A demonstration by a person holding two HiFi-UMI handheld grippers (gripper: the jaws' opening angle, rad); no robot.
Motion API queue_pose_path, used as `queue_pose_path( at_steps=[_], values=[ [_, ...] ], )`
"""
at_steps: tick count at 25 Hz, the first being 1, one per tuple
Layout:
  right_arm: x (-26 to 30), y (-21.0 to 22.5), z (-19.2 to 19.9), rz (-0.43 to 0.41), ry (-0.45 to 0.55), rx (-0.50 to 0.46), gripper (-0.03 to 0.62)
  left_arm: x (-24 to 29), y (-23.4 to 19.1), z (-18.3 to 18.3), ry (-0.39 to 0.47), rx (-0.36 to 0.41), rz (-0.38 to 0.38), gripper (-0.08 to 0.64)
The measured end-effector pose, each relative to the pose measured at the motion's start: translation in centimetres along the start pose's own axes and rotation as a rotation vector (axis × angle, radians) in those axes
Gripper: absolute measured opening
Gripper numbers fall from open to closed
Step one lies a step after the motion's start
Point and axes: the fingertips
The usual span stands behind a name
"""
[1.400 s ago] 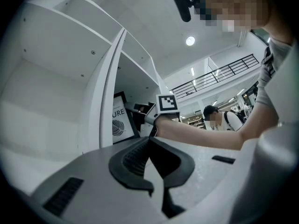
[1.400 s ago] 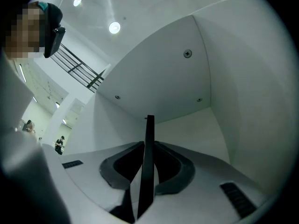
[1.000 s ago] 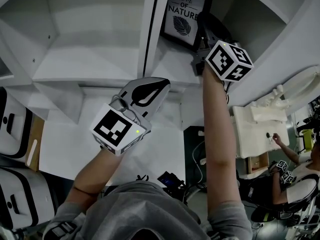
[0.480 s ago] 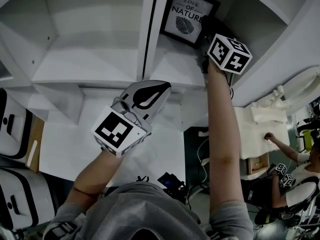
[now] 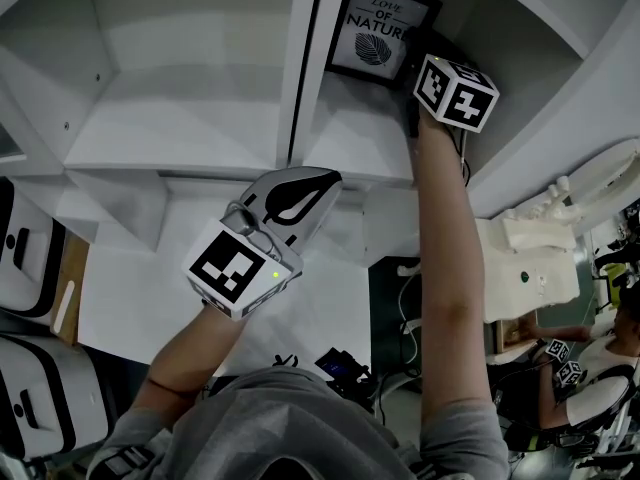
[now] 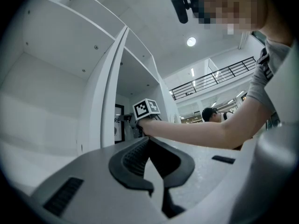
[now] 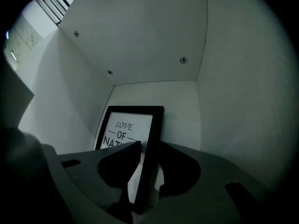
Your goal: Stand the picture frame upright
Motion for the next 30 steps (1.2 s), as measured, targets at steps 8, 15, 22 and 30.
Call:
queue_pose_path(
  at_steps=[8, 15, 22, 30],
  values=[
    [1.1, 0.3, 0.2, 0.035, -0.020, -0.067, 0.123, 0.1, 0.1, 0.8, -0.004, -0.016, 0.010, 0.007],
    [0.6, -0.1, -0.1, 0.024, -0.002, -0.066, 0.129, 0.2, 0.6, 1.0, -0.002, -0.023, 0.025, 0.008],
    [0.2, -0.4, -0.8, 0.015, 0.025, -0.075, 0.138, 0.3, 0.6, 1.0, -0.001, -0.026, 0.026, 0.008],
    [0.1, -0.4, -1.7, 0.020, 0.041, -0.072, 0.138, 0.3, 0.6, 0.8, 0.004, -0.028, 0.028, 0.008]
  ],
)
Point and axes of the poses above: the fingertips, and each gripper's own axes: x forward along the fingers, y to its right, z out of its underside, and after that the axes turned 13 degrees about x, right-handed
